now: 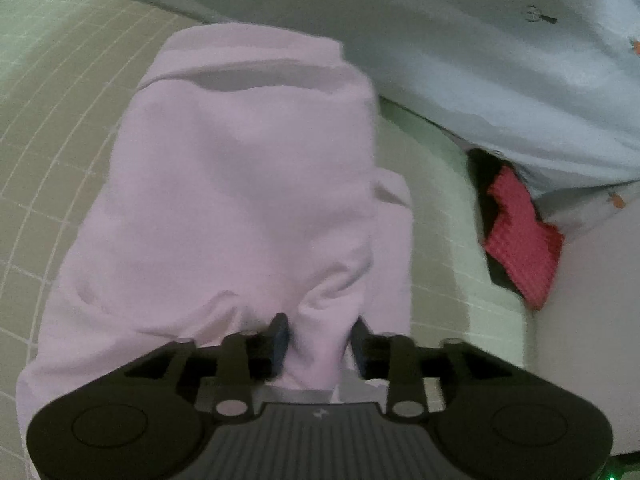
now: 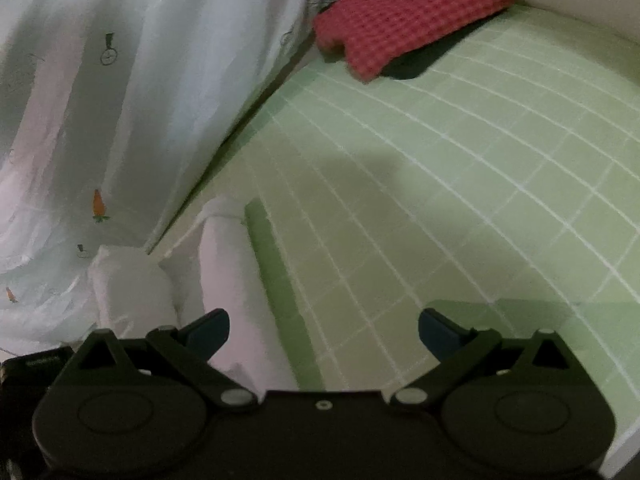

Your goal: Fold clothes

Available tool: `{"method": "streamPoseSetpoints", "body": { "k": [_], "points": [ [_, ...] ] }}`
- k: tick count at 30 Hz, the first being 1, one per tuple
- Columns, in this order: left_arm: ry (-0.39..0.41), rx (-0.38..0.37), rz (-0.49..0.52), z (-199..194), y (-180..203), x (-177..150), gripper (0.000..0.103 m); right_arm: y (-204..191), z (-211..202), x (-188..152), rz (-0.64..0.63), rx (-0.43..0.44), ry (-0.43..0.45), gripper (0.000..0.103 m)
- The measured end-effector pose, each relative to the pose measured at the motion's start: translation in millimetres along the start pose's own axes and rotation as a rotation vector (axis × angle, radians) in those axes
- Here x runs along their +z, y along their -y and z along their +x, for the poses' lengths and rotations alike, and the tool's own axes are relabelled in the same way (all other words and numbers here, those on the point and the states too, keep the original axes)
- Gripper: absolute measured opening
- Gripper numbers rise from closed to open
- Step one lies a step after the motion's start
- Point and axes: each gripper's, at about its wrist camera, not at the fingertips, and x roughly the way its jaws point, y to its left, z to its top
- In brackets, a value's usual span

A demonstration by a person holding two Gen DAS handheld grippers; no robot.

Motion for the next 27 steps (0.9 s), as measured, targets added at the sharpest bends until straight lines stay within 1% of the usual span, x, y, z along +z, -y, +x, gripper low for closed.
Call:
{"method": "streamPoseSetpoints", "body": {
  "k": [1, 4, 5, 6, 7, 8, 11, 12, 15, 17, 18, 20, 21, 22, 23, 24, 25, 27],
  "points": [
    [0.007, -0.016, 0.007, -6.1, 2.6, 0.5, 0.043, -5.0, 3.1, 0.6, -0.006, 0.008, -0.004, 0.102],
    [0.061, -0.063, 0.026, -33.6, 3.5, 1.0, 0.050, -25.2, 11.2, -0.2, -0.054, 0.000, -0.007, 0.102],
    [0.083, -0.068, 0.030, -42.5, 2.3, 1.6, 0.053, -35.3, 16.7, -1.2, -0.064, 0.018, -0.015, 0.102],
    [0.105, -0.052, 0.033, -50.8, -2.0, 2.6, 0.055, -45.4, 22.1, -2.3, -0.074, 0.037, -0.023, 0.102],
    [0.124, -0.026, 0.037, -58.8, -8.1, 3.4, 0.058, -55.5, 27.6, -3.3, -0.083, 0.055, -0.031, 0.102],
    [0.138, 0.008, 0.039, -65.3, -15.3, 4.2, 0.058, -65.6, 33.0, -4.3, -0.093, 0.073, -0.039, 0.102],
    [0.135, 0.129, 0.007, -74.4, -44.0, 5.2, 0.058, -96.0, 49.4, -7.5, -0.123, 0.128, -0.063, 0.102],
    [0.129, 0.156, -0.015, -77.1, -55.4, 5.2, 0.058, -106.1, 54.8, -8.6, -0.133, 0.147, -0.072, 0.102],
    [0.111, 0.159, -0.084, -84.1, -85.0, 3.9, 0.058, -136.5, 71.7, -15.6, -0.160, 0.221, -0.114, 0.101],
    [0.101, 0.164, -0.105, -87.1, -97.3, 3.1, 0.058, -154.2, 82.3, -23.1, -0.194, 0.214, -0.128, 0.099],
    [0.098, 0.170, -0.107, -87.6, -100.7, 3.6, 0.058, -162.1, 87.5, -27.1, -0.213, 0.206, -0.137, 0.095],
    [0.099, 0.173, -0.111, -93.5, -109.5, 8.4, 0.058, -170.3, 98.3, -34.3, -0.204, 0.217, -0.179, 0.083],
    [0.099, 0.170, -0.116, -95.2, -113.2, 10.0, 0.059, -173.1, 103.7, -37.7, -0.194, 0.227, -0.205, 0.065],
    [0.099, 0.166, -0.121, -96.5, -116.4, 11.1, 0.059, -174.0, 108.9, -40.3, -0.180, 0.222, -0.231, 0.050],
    [0.101, 0.163, -0.124, -97.5, -119.1, 12.8, 0.059, -175.6, 111.5, -41.0, -0.180, 0.196, -0.223, 0.039],
    [0.103, 0.161, -0.124, -98.5, -120.7, 14.3, 0.059, -175.4, 111.4, -41.0, -0.185, 0.202, -0.214, 0.031],
    [0.106, 0.159, -0.122, -99.9, -120.0, 15.1, 0.059, -174.3, 108.2, -39.4, -0.179, 0.222, -0.210, 0.024],
    [0.109, 0.149, -0.127, -100.3, -118.4, 19.5, 0.059, -165.2, 93.8, -33.5, -0.135, 0.282, -0.204, 0.019]
  ]
}}
